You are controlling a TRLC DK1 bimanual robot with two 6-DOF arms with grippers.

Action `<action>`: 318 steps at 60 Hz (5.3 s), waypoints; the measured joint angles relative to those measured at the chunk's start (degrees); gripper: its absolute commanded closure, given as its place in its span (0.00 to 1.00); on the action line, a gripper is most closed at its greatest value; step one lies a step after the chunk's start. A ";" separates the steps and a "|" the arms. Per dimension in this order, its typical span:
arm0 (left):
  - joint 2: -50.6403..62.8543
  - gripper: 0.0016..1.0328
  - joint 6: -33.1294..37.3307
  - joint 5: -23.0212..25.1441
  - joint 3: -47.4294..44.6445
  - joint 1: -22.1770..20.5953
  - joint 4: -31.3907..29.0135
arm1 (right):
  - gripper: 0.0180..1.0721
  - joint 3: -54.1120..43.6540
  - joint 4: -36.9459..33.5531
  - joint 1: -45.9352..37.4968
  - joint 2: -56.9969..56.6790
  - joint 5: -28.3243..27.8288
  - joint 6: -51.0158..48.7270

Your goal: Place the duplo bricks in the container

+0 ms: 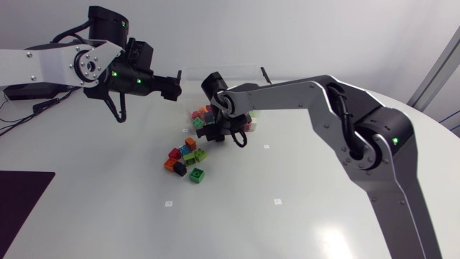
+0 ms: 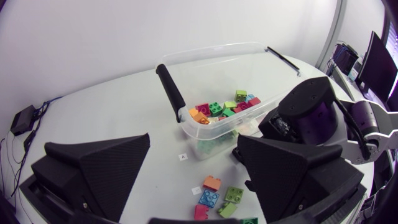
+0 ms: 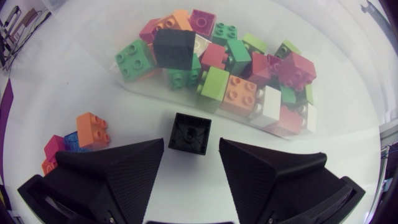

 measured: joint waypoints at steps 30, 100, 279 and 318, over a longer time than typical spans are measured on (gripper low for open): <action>-3.93 0.05 0.63 1.27 -1.60 0.81 0.20 | 0.42 7.04 -7.34 0.00 3.63 0.46 2.03; -8.22 0.05 0.63 1.29 -6.51 0.87 0.98 | 0.61 8.52 -8.83 0.00 4.17 0.37 2.01; 0.37 0.05 29.83 0.76 -24.61 2.64 -3.78 | 0.64 -23.47 -10.29 -4.92 -30.25 -9.09 -6.03; 7.26 0.06 24.52 0.31 -22.73 -0.31 8.04 | 0.64 -10.34 -13.79 -7.15 -30.93 -13.38 -6.21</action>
